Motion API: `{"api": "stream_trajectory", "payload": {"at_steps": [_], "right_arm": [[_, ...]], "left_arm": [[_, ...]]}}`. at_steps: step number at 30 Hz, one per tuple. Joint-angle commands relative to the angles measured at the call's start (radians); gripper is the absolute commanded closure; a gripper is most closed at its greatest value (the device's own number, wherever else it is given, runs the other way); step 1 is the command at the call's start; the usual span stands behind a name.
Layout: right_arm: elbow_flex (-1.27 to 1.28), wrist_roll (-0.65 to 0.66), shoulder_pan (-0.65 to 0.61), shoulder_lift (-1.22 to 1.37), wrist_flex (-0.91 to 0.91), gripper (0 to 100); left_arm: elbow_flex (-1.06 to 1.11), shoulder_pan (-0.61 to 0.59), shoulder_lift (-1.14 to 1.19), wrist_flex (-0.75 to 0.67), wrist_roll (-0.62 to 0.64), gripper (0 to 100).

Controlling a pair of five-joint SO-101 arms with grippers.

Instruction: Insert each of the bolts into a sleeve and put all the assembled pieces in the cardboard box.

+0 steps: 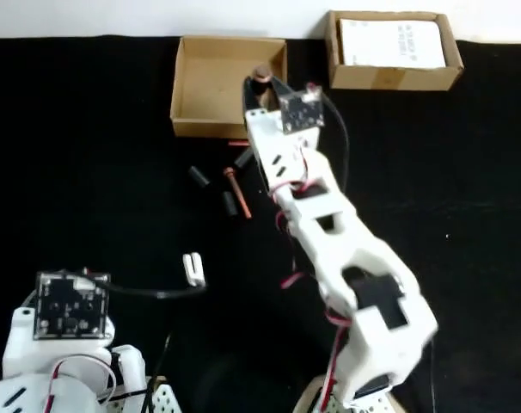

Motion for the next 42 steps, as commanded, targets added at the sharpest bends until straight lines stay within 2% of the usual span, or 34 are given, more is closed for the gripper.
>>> {"api": "stream_trajectory", "payload": {"at_steps": [1, 8, 28, 36, 42], "right_arm": [[-0.213, 0.006, 0.008, 0.111, -0.015, 99.0], [-0.407, 0.006, 0.016, 0.289, 0.081, 99.0], [-0.561, 0.006, 0.064, 0.529, 0.084, 98.8], [-0.556, 0.006, 0.062, 0.526, 0.084, 84.8], [-0.555, 0.006, 0.058, 0.518, 0.084, 83.1]], "left_arm": [[0.024, -0.021, -0.001, -0.017, -0.003, 99], [0.028, -0.018, 0.070, -0.031, 0.092, 99], [0.030, -0.018, 0.081, -0.031, 0.094, 99], [0.030, -0.019, 0.081, -0.031, 0.094, 99], [0.030, -0.022, 0.081, -0.028, 0.094, 99]]}}
